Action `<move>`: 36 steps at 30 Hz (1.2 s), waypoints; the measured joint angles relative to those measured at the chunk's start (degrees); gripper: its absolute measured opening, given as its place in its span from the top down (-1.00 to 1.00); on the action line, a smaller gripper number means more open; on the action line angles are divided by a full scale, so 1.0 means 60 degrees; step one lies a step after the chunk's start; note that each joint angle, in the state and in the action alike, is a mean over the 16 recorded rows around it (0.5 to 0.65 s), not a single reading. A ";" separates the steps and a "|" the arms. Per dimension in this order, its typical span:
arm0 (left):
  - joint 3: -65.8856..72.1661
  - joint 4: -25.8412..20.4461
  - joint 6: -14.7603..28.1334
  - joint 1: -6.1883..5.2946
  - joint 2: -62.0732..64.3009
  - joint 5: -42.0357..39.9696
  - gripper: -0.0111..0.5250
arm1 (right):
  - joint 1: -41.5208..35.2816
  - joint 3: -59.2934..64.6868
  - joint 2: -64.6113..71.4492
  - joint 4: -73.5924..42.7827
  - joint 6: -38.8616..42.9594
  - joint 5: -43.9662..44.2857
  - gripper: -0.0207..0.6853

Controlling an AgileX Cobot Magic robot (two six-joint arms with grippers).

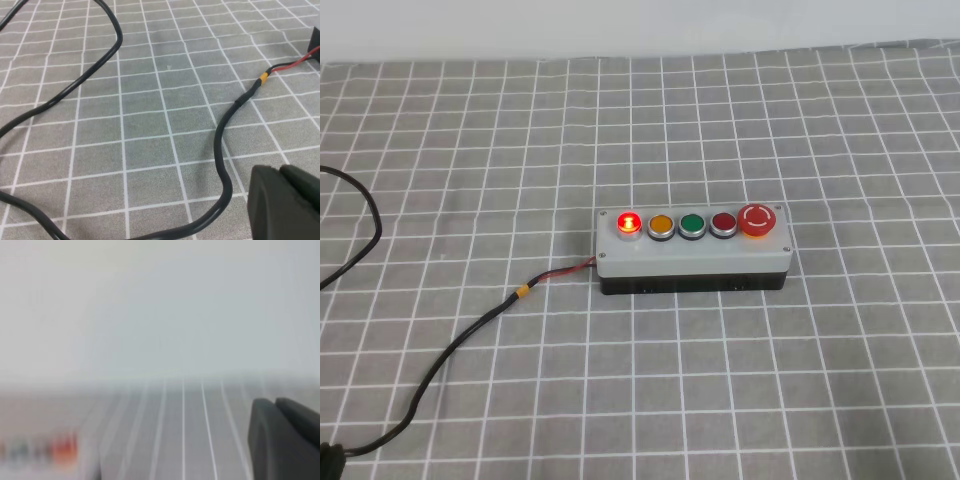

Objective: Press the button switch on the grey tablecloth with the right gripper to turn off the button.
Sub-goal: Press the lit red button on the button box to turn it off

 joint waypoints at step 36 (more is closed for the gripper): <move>0.0000 0.0000 0.0000 0.0000 0.0000 0.0000 0.97 | 0.0000 -0.7866 0.5554 0.2233 0.1188 0.4657 0.99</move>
